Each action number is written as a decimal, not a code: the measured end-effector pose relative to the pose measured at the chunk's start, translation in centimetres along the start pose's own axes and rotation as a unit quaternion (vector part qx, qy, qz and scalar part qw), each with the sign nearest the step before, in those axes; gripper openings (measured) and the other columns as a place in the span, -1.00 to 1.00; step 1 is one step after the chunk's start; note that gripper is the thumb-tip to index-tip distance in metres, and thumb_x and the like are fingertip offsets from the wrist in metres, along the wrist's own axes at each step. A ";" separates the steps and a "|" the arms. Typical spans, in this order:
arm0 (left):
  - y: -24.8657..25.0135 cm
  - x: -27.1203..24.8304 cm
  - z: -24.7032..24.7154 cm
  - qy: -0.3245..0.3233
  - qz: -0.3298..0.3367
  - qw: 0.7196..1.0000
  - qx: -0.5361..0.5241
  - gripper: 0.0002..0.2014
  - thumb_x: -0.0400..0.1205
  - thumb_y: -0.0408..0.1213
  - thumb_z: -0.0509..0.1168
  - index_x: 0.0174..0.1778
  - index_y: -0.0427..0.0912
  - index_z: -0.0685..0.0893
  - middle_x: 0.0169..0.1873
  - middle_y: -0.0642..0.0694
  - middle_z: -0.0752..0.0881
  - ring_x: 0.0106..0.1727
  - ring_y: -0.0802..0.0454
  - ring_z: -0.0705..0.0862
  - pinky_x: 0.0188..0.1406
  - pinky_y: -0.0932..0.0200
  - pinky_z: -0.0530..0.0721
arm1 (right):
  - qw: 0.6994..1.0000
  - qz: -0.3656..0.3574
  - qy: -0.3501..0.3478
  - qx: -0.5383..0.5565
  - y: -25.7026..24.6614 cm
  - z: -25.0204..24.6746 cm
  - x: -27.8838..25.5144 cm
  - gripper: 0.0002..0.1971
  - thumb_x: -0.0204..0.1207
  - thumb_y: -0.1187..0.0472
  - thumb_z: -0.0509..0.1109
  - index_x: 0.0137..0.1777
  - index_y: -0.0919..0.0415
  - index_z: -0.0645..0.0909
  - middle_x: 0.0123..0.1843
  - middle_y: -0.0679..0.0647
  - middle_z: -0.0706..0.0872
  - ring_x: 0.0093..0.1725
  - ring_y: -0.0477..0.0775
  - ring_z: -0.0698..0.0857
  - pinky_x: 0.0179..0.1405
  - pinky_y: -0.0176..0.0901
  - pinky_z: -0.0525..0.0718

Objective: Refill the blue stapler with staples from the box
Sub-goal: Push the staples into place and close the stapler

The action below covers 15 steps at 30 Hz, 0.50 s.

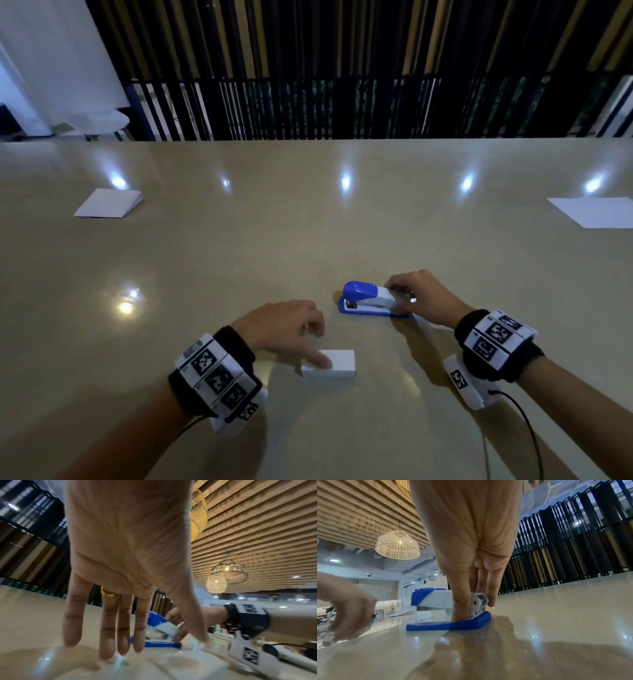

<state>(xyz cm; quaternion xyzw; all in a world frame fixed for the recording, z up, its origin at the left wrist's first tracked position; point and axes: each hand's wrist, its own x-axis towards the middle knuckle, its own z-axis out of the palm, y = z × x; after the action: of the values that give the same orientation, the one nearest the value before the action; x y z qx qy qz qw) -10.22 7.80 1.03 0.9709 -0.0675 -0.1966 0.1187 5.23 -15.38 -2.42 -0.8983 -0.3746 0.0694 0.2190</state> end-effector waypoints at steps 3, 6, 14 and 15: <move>1.4 0.1 0.9 -0.022 0.036 0.999 0.030 -0.53 0.34 0.17 0.50 0.07 0.03 0.63 0.04 0.09 0.64 0.05 0.07 0.60 -0.08 0.07 0.58 | 1.000 0.010 -0.003 0.015 0.3 0.1 -0.2 -0.67 0.25 0.32 0.59 0.04 0.21 0.72 -0.22 -0.02 0.64 -0.18 0.02 0.57 -0.20 -0.26 0.50; 2.4 0.9 1.7 -0.002 0.063 0.997 0.051 -0.60 0.39 0.08 0.48 0.02 -0.05 0.63 0.00 0.01 0.65 0.06 -0.02 0.60 -0.07 0.00 0.58 | 1.000 0.015 -0.008 0.013 0.2 0.0 -0.4 -0.68 0.26 0.30 0.59 0.04 0.20 0.72 -0.20 -0.01 0.66 -0.16 0.03 0.58 -0.16 -0.21 0.54; 3.8 2.3 1.9 0.019 0.081 0.994 0.068 -0.60 0.43 0.10 0.45 0.01 -0.10 0.62 -0.03 -0.04 0.64 -0.01 -0.06 0.61 -0.20 0.06 0.50 | 0.999 0.033 -0.018 0.009 0.2 0.0 -0.8 -0.67 0.31 0.27 0.58 0.10 0.17 0.70 -0.13 -0.02 0.66 -0.12 0.01 0.58 -0.13 -0.28 0.47; 3.9 2.3 1.9 0.016 0.080 0.994 0.070 -0.60 0.43 0.10 0.44 0.01 -0.10 0.62 -0.02 -0.04 0.63 -0.01 -0.06 0.61 -0.21 0.07 0.49 | 0.999 0.033 -0.019 0.010 0.2 0.0 -0.8 -0.67 0.31 0.28 0.57 0.10 0.17 0.70 -0.13 -0.02 0.66 -0.11 0.01 0.58 -0.13 -0.28 0.47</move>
<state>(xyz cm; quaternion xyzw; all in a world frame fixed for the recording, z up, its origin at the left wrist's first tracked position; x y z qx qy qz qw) -9.22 3.30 -0.50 0.9714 -0.1568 -0.1654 0.0671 4.81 -16.05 -2.51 -0.9066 -0.3477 0.0972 0.2185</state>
